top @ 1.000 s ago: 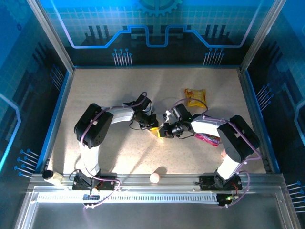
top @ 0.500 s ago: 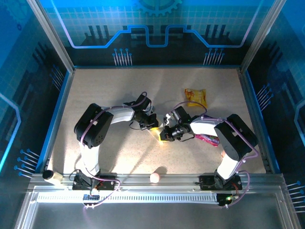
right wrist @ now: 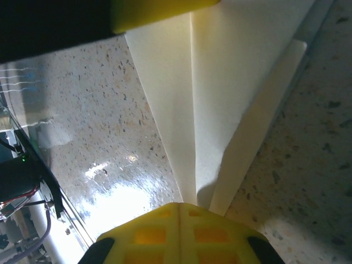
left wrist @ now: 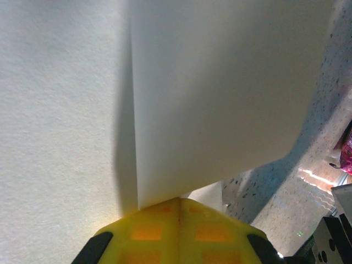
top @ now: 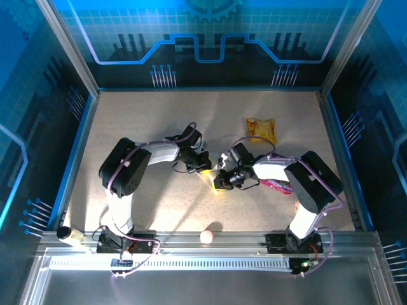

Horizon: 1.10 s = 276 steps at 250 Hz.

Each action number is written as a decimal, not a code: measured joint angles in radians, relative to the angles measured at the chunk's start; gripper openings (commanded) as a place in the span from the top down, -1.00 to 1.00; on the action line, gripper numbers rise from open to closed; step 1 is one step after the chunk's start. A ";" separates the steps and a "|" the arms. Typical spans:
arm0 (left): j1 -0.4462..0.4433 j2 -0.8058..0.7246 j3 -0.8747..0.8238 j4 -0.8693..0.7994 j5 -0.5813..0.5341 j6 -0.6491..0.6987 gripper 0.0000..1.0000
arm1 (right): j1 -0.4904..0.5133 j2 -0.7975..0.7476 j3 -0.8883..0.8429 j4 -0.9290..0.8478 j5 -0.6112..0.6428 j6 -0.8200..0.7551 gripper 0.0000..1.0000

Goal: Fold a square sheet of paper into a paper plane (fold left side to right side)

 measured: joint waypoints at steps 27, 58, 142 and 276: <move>0.000 0.000 0.002 -0.003 0.000 0.000 0.90 | 0.000 0.000 -0.005 -0.008 0.010 -0.004 1.00; 0.000 0.000 0.003 -0.006 -0.001 0.000 0.90 | 0.000 0.000 -0.005 -0.008 0.015 -0.004 1.00; 0.000 0.000 0.006 -0.010 -0.005 0.000 0.90 | 0.000 0.000 -0.010 -0.010 0.017 -0.008 1.00; 0.000 0.001 0.006 -0.010 -0.005 0.000 0.90 | 0.000 -0.025 -0.026 0.007 -0.018 -0.003 1.00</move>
